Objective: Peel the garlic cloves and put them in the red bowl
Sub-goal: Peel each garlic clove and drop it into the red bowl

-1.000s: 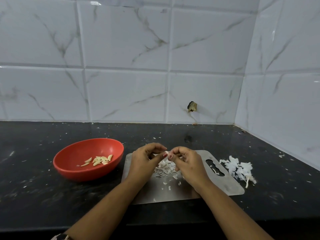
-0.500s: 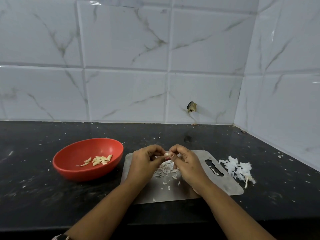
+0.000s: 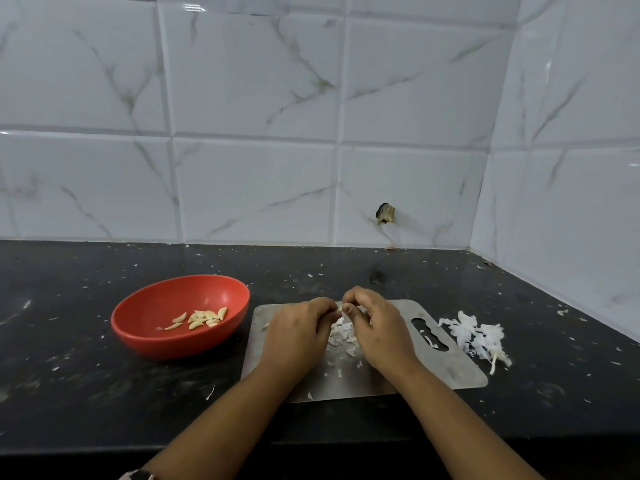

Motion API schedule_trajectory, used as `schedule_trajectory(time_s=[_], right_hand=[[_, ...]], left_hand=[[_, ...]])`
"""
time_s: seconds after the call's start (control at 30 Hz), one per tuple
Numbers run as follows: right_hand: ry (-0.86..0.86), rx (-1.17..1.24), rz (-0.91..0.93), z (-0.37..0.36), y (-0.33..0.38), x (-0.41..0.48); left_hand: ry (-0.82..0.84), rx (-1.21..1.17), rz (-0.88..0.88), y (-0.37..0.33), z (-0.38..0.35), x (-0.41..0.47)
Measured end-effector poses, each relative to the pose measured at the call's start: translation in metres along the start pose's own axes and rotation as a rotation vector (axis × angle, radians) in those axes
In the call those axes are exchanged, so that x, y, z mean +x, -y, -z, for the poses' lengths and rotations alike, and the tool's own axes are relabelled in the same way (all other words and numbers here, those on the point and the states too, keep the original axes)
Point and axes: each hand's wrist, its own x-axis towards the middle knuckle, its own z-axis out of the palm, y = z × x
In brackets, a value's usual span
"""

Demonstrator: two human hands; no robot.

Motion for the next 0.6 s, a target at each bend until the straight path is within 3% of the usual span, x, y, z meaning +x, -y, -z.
schedule_trajectory(time_s=[0.3,0.43,0.53,0.6], right_hand=[[0.001,0.143,0.022,0.0,0.006,0.001],[0.05,0.407,-0.185,0.003,0.01,0.001],[0.087,0.459,-0.228,0.004,0.012,-0.001],[0.08,0.397,-0.22,0.003,0.011,0.0]], left_hand=[[0.059,-0.402,0.232,0.008,-0.008,0.006],[0.114,-0.78,0.355,0.004,-0.003,0.007],[0.09,-0.727,0.352,0.002,-0.002,0.007],[0.054,-0.49,0.265,0.003,-0.001,0.006]])
